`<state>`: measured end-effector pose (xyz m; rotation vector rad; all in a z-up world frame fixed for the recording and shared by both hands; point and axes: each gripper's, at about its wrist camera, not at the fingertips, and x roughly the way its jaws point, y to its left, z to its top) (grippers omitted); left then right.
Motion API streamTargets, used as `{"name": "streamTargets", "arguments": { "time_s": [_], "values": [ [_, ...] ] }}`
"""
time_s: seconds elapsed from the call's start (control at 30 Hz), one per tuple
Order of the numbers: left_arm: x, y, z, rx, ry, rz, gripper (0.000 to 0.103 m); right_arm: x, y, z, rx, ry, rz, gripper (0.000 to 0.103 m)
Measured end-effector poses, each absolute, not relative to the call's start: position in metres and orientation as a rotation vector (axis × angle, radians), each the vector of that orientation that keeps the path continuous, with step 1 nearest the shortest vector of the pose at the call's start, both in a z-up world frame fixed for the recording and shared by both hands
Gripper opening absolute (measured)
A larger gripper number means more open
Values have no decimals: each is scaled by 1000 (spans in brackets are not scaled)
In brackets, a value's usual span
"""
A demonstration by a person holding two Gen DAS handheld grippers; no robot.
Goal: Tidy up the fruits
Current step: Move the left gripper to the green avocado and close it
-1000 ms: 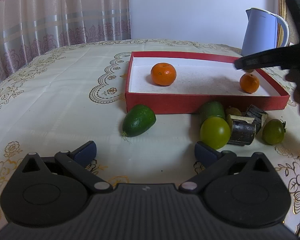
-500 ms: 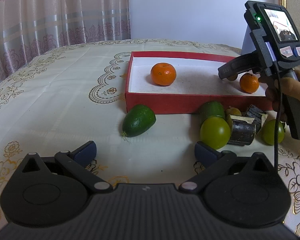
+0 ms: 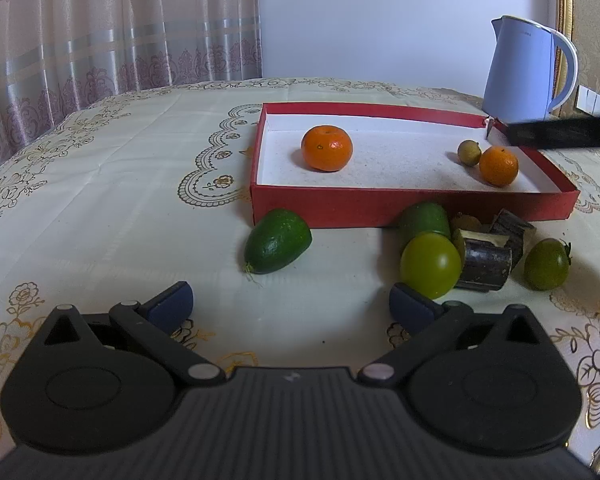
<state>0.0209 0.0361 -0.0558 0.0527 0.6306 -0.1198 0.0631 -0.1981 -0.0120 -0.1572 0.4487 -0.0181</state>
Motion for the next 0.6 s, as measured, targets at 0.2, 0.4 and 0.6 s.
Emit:
{"name": "streamTargets", "arguments": {
  "time_s": [0.2, 0.4, 0.6],
  "values": [
    [21, 36, -56, 52, 631, -120, 103, 8, -229, -25, -118, 475, -53, 79],
    [21, 36, -56, 52, 631, -120, 103, 4, -251, -54, -50, 555, -113, 79],
    [21, 36, -56, 52, 630, -120, 103, 9, -272, -66, 78, 608, -98, 84]
  ]
}}
